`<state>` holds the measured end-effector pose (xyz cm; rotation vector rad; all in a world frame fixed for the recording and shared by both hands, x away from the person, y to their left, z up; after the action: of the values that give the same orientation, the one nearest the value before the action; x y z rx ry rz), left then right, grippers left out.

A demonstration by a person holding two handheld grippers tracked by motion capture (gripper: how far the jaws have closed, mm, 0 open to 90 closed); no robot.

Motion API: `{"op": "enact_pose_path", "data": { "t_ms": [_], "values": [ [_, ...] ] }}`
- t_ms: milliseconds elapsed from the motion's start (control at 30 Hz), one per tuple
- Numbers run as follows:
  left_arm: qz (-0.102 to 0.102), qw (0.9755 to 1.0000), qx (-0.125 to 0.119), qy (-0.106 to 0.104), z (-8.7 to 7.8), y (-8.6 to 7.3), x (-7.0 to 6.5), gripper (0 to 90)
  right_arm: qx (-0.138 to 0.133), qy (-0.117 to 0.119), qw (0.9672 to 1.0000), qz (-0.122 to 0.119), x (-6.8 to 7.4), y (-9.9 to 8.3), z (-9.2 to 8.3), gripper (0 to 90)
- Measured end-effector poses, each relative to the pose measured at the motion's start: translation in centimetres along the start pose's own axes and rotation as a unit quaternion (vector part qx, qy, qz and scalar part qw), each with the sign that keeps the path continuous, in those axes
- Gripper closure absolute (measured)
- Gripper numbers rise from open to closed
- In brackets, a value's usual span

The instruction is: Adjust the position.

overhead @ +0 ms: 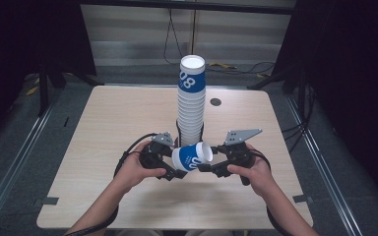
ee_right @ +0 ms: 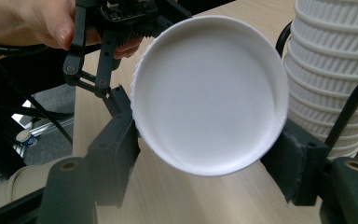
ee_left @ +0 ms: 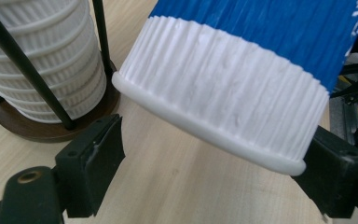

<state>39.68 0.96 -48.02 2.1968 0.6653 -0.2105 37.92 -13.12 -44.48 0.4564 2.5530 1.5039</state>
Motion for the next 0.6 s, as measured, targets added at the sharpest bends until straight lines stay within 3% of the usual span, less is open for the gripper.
{"op": "enact_pose_path", "data": {
  "t_ms": [67, 600],
  "values": [
    [0.002, 0.9999, -0.011, -0.002, 0.07, 0.14, -0.08, 15.1, 0.0, 0.0, 1.0, 0.0, 0.02, -0.01, -0.01, 30.5],
    [0.031, 0.9995, -0.004, 0.004, -0.26, 0.22, 0.03, 14.4, 0.003, 0.006, 1.0, -0.002, 0.15, -0.04, 0.16, 30.5]
  ]
}}
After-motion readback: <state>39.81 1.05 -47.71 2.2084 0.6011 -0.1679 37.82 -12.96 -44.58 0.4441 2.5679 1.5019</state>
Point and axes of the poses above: each handheld gripper's, and its own axes: z roughly forward along the jaws, y roughly out of its top, x roughly to its left, the point moved 8 cm from there along z, roughly forward along the jaws, and after that the axes turned 12 degrees about -z, right-handed, at the moved point
